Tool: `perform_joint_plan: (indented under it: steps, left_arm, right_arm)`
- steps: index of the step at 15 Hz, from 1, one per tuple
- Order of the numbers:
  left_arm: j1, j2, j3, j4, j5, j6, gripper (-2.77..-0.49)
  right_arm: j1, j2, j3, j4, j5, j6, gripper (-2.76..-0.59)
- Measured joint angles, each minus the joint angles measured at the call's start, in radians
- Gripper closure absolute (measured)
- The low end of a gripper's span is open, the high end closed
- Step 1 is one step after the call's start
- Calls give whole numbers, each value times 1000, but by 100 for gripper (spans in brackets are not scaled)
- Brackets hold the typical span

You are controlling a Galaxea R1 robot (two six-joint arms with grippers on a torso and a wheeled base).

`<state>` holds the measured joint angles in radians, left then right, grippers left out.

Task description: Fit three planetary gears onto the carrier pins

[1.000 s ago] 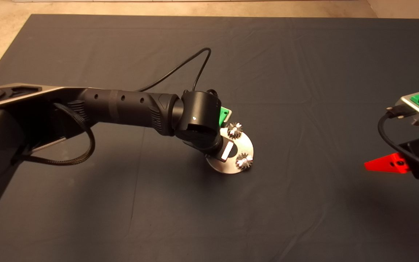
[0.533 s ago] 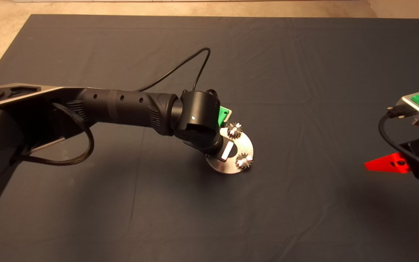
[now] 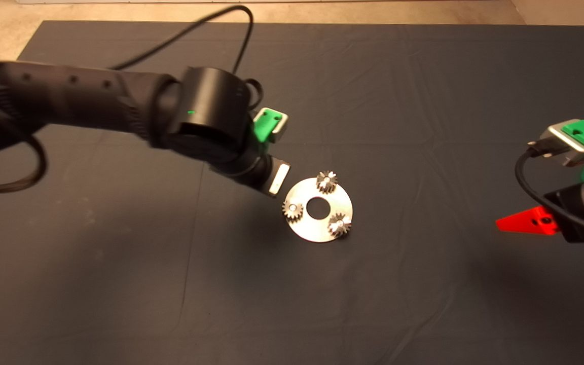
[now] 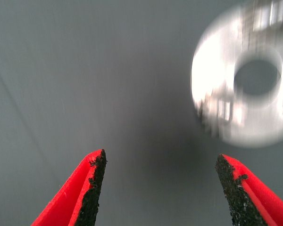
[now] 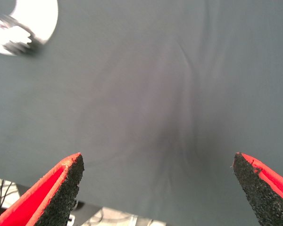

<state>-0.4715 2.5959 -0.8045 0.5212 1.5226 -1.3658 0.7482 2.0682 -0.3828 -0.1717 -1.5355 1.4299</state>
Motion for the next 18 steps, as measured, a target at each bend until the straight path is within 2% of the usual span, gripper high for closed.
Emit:
perform_joint_plan:
  steps: [1,2,3,4,5,6,7,8,9,10,11,12,13,14,15,16,17,18]
  left_arm:
    - [-1,-43,70,-44,0,-31,-173]
    - [-22,-89,139,-79,-2,-56,-175]
    - [-63,-137,198,-108,0,-82,-175]
    - [-108,-181,252,-123,4,-111,-175]
    - [-132,-210,301,-138,11,-147,-175]
    - [-136,-226,350,-158,10,-199,-175]
    - [-136,-234,391,-187,7,-261,-175]
    - [-141,-237,417,-206,-1,-305,-175]
    - [-147,-242,429,-226,-1,-329,-175]
    - [-150,-251,435,-243,1,-342,-175]
    - [-150,-254,442,-256,4,-348,-175]
    - [-150,-255,447,-266,4,-351,-175]
    - [-144,-256,451,-267,3,-351,-175]
    - [-117,-262,454,-270,3,-354,-175]
    - [-70,-273,454,-272,3,-356,-175]
    - [-25,-280,455,-277,3,-357,-175]
    - [5,-295,457,-285,2,-357,-175]
    - [15,-321,459,-287,1,-357,-175]
  right_arm:
    - [32,48,-1,10,-1,26,-236]
    - [80,98,-2,27,3,48,-236]
    - [147,141,-5,52,6,71,-236]
    - [219,167,-8,68,10,91,-236]
    - [271,174,-10,80,10,105,-236]
    - [297,173,-9,96,8,114,-236]
    - [298,172,-7,115,5,118,-236]
    - [285,164,-2,122,6,122,-236]
    - [257,146,1,129,6,125,-236]
    - [204,118,2,131,7,128,-236]
    - [131,89,3,132,6,128,-236]
    - [97,76,4,132,6,128,-236]
    - [-57,8,10,132,10,128,-236]
    - [-135,-55,13,132,10,128,-236]
    - [-185,-132,14,132,8,126,-236]
    - [-212,-203,14,131,1,114,-236]
    - [-231,-250,15,131,-6,106,-236]
    - [-252,-272,19,131,-6,96,-236]
